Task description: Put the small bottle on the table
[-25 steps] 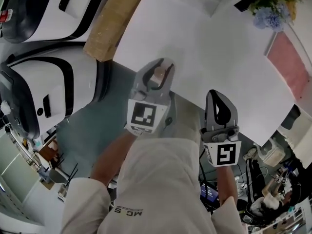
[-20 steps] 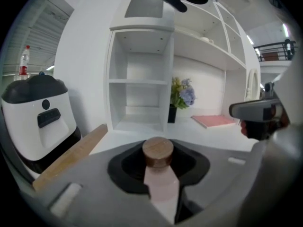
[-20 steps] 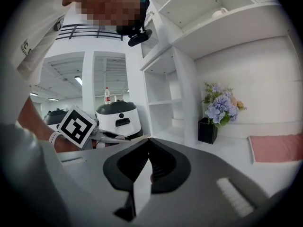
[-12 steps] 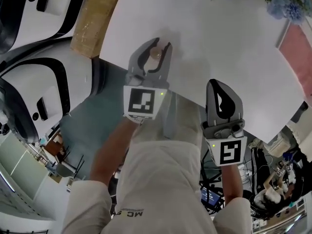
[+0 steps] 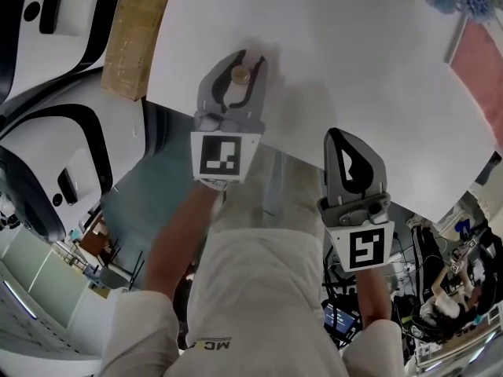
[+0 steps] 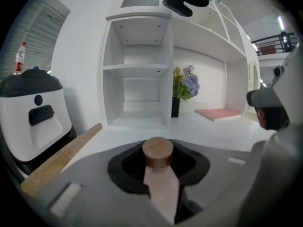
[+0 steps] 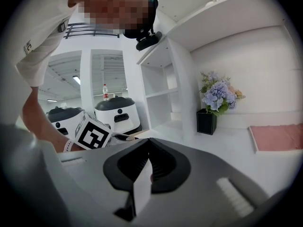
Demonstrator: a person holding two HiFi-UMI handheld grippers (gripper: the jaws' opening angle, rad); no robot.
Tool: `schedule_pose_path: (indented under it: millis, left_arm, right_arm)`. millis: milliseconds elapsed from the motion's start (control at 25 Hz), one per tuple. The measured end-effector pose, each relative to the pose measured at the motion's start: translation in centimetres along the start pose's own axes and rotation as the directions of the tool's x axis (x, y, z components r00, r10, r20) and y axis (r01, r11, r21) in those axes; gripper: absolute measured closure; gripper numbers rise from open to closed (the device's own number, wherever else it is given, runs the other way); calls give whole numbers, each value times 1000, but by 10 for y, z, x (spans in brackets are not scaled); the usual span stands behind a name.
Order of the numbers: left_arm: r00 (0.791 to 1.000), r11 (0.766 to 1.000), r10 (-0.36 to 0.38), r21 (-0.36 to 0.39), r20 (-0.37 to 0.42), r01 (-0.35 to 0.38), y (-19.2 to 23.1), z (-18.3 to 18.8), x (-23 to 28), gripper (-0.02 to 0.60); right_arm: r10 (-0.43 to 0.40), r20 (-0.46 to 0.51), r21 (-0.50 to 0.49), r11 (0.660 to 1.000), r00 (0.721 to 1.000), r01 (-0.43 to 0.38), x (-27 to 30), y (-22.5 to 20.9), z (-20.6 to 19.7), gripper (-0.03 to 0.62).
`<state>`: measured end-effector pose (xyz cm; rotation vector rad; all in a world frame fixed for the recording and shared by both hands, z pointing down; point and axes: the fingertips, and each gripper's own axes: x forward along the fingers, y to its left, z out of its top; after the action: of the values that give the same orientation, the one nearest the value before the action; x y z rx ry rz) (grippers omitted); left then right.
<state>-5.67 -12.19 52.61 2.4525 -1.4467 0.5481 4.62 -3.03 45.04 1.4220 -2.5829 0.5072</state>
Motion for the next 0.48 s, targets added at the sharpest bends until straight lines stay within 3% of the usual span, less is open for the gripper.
schedule_pose_path:
  millis: [480]
  left_arm:
    - [999, 997, -34, 70, 17, 33, -5, -6, 5, 466]
  right_arm:
    - [-25, 16, 1, 1000, 1000, 25, -6, 6, 2, 594]
